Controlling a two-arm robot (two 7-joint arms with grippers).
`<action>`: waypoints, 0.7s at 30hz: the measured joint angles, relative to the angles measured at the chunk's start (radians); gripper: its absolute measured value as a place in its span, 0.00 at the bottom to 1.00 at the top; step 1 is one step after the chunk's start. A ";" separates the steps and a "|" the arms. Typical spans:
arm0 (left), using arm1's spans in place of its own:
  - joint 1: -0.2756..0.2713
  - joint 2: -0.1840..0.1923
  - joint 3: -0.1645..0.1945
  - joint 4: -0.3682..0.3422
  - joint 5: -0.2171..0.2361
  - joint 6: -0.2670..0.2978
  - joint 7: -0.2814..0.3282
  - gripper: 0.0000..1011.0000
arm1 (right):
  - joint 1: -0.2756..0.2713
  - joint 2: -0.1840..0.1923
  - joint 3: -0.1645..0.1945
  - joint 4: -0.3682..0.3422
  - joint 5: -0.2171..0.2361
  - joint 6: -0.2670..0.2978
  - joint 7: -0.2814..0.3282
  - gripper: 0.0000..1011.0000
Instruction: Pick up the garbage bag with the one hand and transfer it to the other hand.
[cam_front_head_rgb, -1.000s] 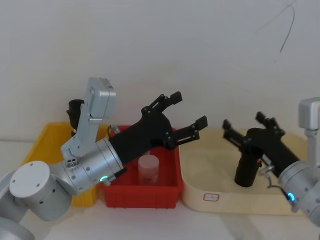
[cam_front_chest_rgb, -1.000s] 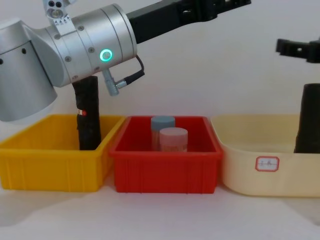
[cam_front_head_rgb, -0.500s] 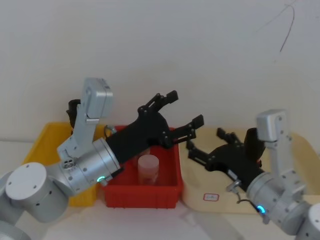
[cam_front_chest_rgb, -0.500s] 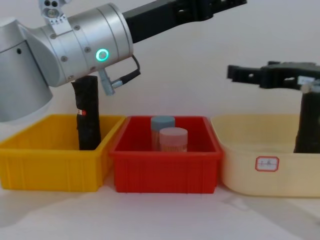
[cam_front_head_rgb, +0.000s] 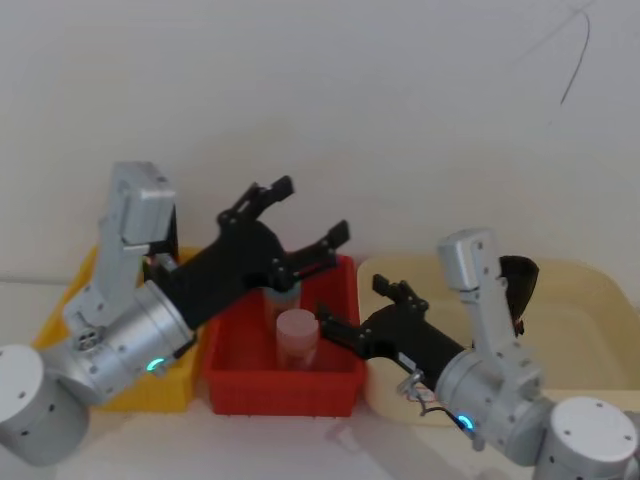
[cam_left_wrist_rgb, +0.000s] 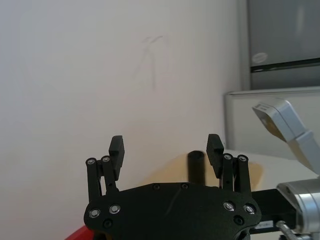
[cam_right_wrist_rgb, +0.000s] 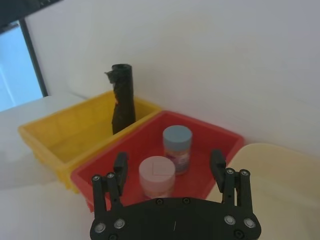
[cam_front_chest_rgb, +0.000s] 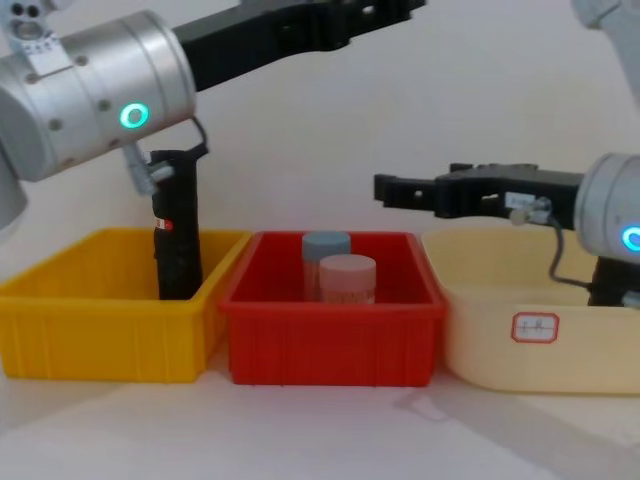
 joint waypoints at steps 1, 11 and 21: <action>0.009 0.007 -0.007 -0.010 0.005 0.000 0.014 0.99 | 0.007 -0.003 -0.008 0.011 -0.001 0.000 0.003 0.99; 0.074 0.057 -0.066 -0.068 0.032 0.001 0.099 0.99 | 0.049 -0.019 -0.049 0.073 -0.007 -0.005 0.018 0.99; 0.109 0.083 -0.098 -0.096 0.046 0.004 0.141 0.99 | 0.086 -0.026 -0.080 0.128 -0.014 -0.009 0.029 0.99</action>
